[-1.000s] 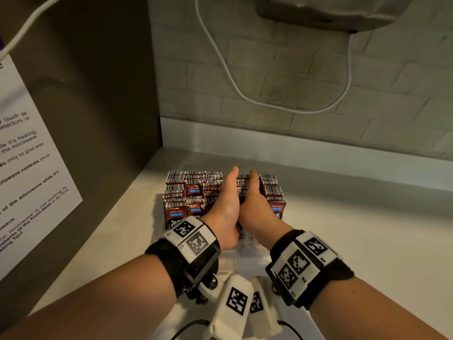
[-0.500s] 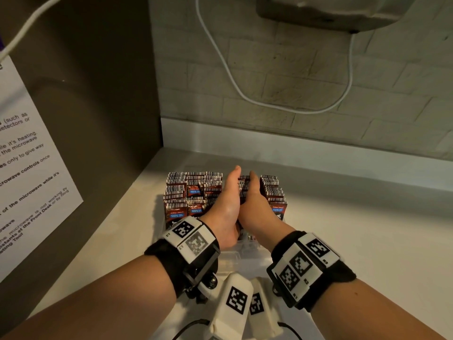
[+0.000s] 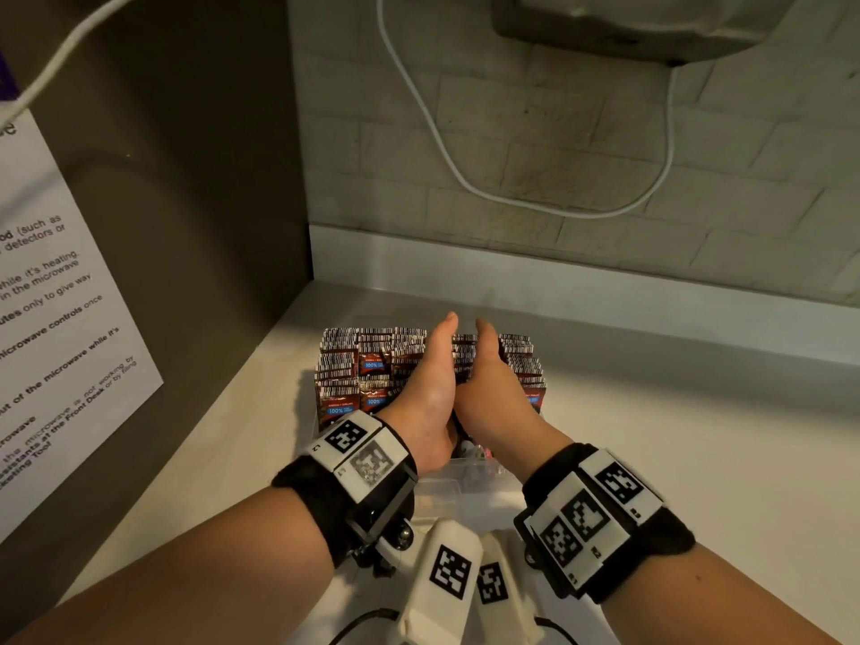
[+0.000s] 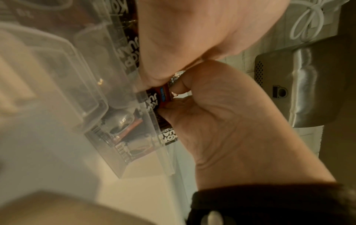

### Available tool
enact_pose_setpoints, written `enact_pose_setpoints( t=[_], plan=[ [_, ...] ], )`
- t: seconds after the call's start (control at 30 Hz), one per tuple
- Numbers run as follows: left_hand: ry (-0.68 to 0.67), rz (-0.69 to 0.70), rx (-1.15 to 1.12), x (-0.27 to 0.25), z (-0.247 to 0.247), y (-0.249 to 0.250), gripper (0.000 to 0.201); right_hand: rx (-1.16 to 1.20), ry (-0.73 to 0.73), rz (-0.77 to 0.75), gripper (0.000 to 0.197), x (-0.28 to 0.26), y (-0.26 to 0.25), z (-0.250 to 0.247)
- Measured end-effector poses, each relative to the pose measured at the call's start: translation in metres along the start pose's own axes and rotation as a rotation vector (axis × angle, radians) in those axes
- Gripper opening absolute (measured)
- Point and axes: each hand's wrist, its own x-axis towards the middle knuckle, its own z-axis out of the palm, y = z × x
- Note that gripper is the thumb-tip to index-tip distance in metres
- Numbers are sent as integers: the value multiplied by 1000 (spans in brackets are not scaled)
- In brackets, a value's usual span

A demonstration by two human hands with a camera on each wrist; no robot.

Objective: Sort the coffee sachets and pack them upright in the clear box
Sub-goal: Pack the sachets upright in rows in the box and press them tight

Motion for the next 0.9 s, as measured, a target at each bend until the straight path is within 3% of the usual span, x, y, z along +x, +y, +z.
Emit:
enact_pose_setpoints(
  t=[0.27,0.43,0.53,0.67,0.9],
  plan=[
    [-140,72,33,-11,-25,15,78,-57,45,-100,82,-10,-12,-13],
    [37,286,-47,-16,-58,24,70,79,264,-233,64,-15,-15,-17],
    [125,334,-165,-23,-51,20,73,125,164,-213,64,-14,-16,-5],
    [135,309,-210,-26,-36,15,69,74,-28,-179,74,-17,-17,10],
    [209,363,-94,-28,-35,15,59,-61,31,-245,78,-14,-17,10]
  ],
)
